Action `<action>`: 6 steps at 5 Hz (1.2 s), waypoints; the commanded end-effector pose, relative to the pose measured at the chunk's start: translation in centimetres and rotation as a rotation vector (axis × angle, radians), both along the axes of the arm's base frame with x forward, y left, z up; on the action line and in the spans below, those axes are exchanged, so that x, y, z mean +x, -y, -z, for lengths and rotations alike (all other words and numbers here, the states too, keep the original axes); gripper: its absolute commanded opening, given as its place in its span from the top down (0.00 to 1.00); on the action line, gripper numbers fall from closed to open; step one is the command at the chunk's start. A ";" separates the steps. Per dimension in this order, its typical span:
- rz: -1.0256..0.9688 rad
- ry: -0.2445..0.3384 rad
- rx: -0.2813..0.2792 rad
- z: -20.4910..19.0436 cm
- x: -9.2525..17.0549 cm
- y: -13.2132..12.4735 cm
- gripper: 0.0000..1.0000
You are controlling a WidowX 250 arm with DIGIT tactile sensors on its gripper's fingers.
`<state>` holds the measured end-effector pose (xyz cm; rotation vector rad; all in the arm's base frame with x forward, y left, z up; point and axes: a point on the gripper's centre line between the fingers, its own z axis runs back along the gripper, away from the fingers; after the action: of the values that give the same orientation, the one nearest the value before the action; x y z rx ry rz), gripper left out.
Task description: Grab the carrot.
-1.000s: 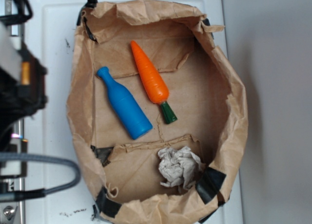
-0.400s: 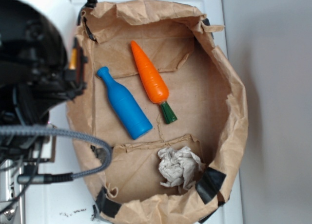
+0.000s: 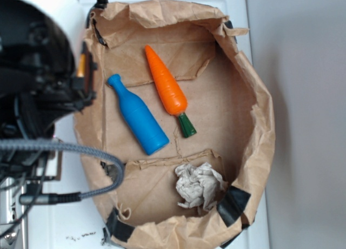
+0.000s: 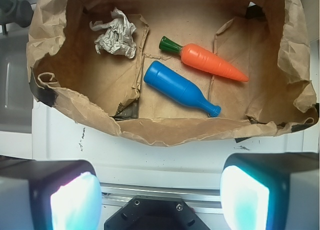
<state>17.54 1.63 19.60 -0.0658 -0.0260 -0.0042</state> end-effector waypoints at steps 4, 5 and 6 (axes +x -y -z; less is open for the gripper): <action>-0.106 -0.002 0.049 4.1 11.3 -4.7 0.00; -0.106 -0.002 0.049 4.1 11.3 -4.7 0.00; -0.106 -0.002 0.049 4.1 11.3 -4.7 0.00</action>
<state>28.23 6.04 13.94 -0.0274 0.0358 0.1092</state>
